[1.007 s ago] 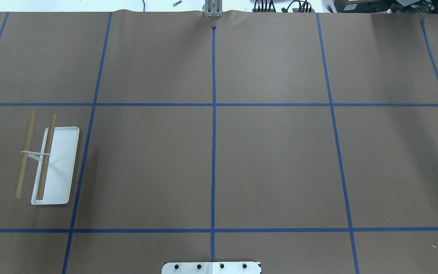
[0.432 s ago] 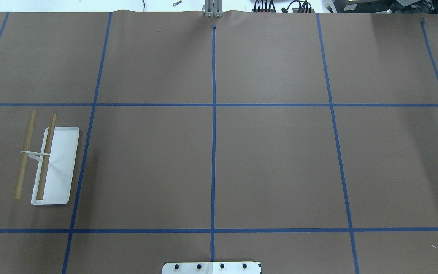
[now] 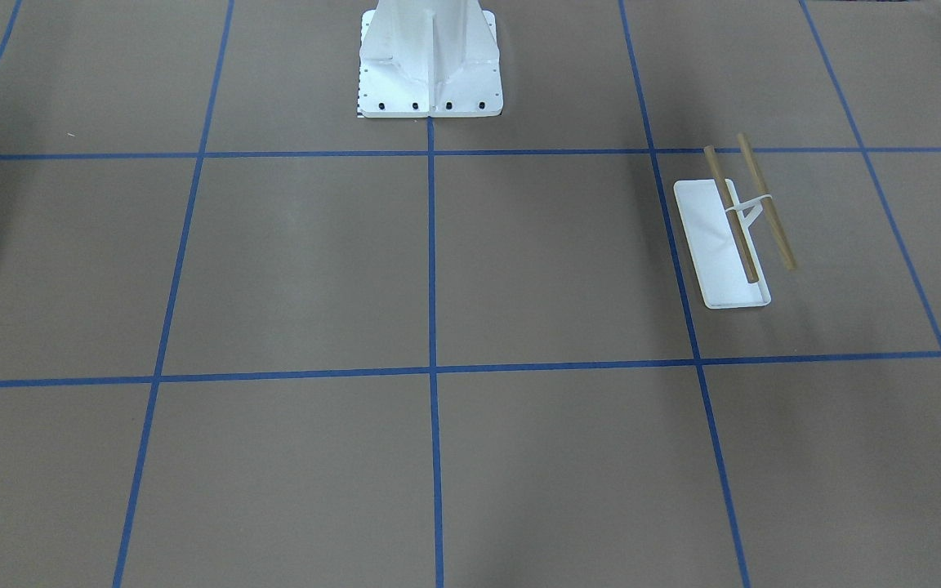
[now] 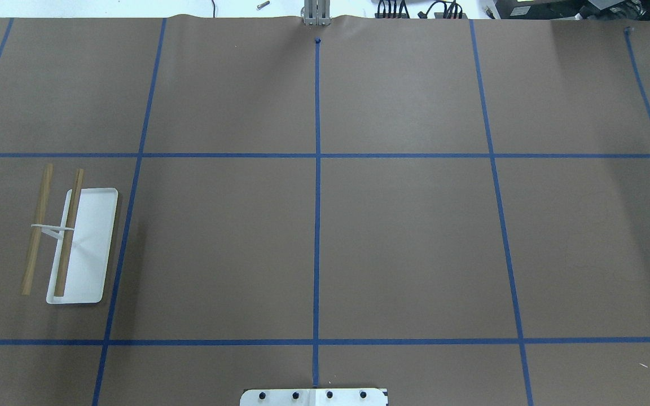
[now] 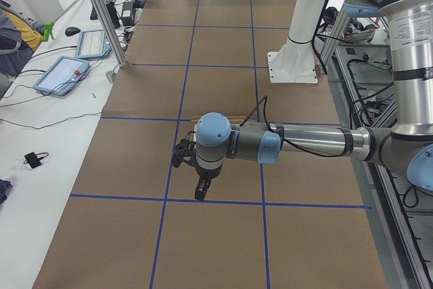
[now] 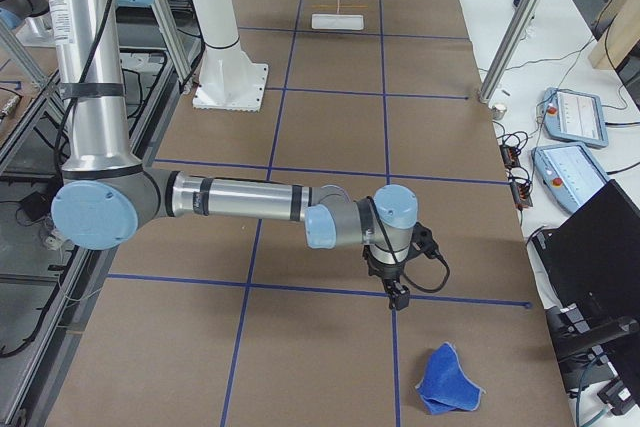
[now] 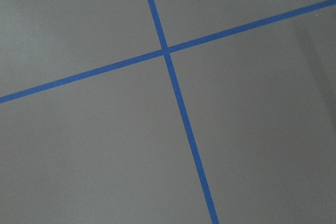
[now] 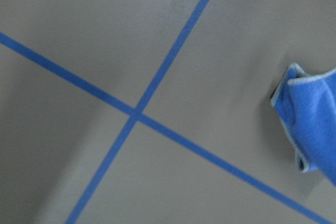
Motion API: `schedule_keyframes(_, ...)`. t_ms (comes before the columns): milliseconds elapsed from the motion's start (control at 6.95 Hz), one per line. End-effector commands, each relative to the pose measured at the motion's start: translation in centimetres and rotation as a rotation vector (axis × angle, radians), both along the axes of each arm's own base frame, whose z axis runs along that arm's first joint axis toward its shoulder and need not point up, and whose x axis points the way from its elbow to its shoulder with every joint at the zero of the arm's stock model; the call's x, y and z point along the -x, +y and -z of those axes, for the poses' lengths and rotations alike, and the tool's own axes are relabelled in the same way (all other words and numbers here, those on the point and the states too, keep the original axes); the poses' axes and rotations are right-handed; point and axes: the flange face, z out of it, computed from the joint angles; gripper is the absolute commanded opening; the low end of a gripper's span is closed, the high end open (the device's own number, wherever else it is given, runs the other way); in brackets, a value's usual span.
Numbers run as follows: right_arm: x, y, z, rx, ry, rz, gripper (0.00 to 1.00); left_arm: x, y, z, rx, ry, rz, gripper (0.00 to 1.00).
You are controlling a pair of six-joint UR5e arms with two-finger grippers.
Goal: Hang towel on rack
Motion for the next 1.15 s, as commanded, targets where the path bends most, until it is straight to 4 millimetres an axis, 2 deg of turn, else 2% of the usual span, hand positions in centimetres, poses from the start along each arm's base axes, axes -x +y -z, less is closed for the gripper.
schedule_keyframes(0,0.6,-6.1,-6.4,-0.085,0.075,0.157,1.0,-0.2,0.0,-0.1,0.006,0.029,-0.004,0.99)
schedule_keyframes(432,3.8,-6.0,-12.1,-0.108,0.245,0.224,0.97,-0.3,-0.2,0.2,0.027,0.035,0.025,0.99)
schedule_keyframes(576,4.5,-6.7,-12.9,-0.124,0.295,0.234,0.95,-0.3,-0.2,0.2,0.027,0.035,0.025,0.99)
schedule_keyframes(863,4.7,-7.9,-12.1,-0.147,0.362,0.242,0.9,-0.3,-0.2,0.1,0.03,0.035,0.026,0.99)
schedule_keyframes(1007,4.8,-8.5,-11.5,-0.158,0.386,0.24,0.8,-0.3,-0.2,0.1,0.03,0.035,0.026,0.99)
